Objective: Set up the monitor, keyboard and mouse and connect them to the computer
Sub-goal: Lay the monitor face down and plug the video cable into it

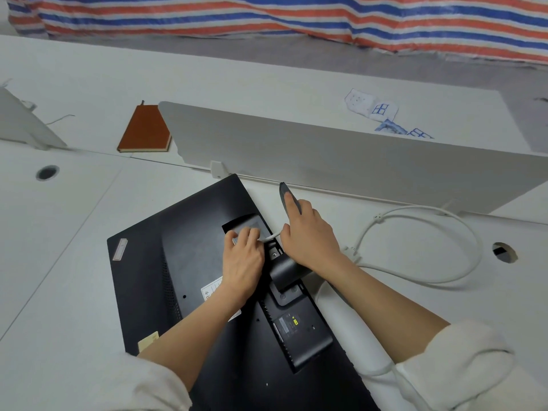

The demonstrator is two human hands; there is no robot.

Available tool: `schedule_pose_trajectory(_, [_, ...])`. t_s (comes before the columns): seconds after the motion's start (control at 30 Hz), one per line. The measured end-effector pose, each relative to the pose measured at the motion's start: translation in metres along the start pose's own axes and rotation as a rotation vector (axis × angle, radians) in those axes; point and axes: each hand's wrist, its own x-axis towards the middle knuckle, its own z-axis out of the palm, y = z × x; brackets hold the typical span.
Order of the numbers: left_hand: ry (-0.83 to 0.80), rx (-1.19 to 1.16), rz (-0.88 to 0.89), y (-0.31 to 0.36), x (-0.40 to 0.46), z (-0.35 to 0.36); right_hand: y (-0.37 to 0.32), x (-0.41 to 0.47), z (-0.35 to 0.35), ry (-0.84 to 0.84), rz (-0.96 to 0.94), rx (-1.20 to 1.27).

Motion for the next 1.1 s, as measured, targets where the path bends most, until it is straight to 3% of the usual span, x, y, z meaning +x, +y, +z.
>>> schedule_pose_trajectory(0.17, [-0.146, -0.443, -0.269, -0.033, 0.007, -0.005, 0.000, -0.001, 0.000, 0.001, -0.007, -0.010])
schedule_pose_trajectory(0.3, [-0.311, -0.569, -0.443, -0.053, 0.029, -0.005, -0.002, -0.001, 0.000, 0.004, -0.009, -0.014])
schedule_pose_trajectory(0.53, [-0.522, -0.394, -0.358, -0.048, 0.050, -0.002, -0.002, -0.001, 0.000, 0.005, -0.008, -0.019])
schedule_pose_trajectory(0.77, [-0.599, -0.097, -0.073, -0.041, 0.058, -0.006, -0.001, -0.001, 0.001, 0.007, -0.006, -0.019])
schedule_pose_trajectory(1.1, [-0.576, -0.190, -0.189, -0.040, 0.057, -0.006, -0.002, -0.001, 0.001, 0.008, -0.005, -0.011])
